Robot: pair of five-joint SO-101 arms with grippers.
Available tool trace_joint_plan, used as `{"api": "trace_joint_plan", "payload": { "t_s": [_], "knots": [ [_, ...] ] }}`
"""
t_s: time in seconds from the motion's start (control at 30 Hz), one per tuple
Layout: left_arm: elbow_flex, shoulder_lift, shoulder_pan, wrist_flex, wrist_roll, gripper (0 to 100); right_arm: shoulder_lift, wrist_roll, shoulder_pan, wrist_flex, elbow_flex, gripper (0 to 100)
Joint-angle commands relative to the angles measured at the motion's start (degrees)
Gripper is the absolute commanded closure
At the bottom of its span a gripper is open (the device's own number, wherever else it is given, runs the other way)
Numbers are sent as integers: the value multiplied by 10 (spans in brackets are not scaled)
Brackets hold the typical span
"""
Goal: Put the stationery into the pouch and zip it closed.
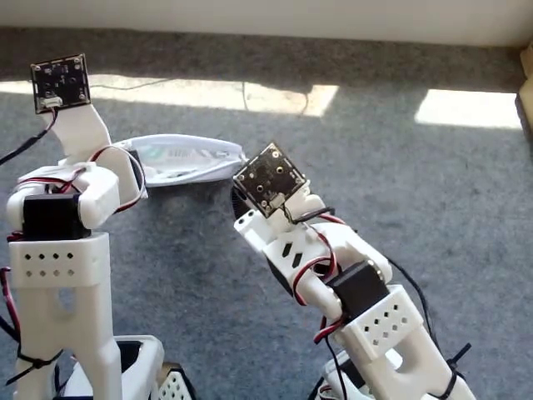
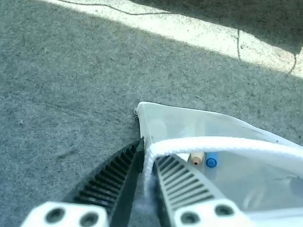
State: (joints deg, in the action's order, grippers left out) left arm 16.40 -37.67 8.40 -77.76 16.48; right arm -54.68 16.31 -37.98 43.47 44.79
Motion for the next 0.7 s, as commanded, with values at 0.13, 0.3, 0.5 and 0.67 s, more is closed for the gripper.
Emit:
{"api": "trace_joint_plan", "payload": {
  "t_s": [0.13,0.3,0.5,0.67],
  "knots": [
    [-5,-11,-8,11,-5,992,-6,-2,7,-64,19,848],
    [-5,-11,-8,11,-5,992,23,-2,9,-92,37,800],
    [-5,-11,-8,10,-5,992,98,-4,37,-103,36,786],
    [-5,-11,-8,11,-5,992,105,-4,40,-159,42,786]
  ]
}}
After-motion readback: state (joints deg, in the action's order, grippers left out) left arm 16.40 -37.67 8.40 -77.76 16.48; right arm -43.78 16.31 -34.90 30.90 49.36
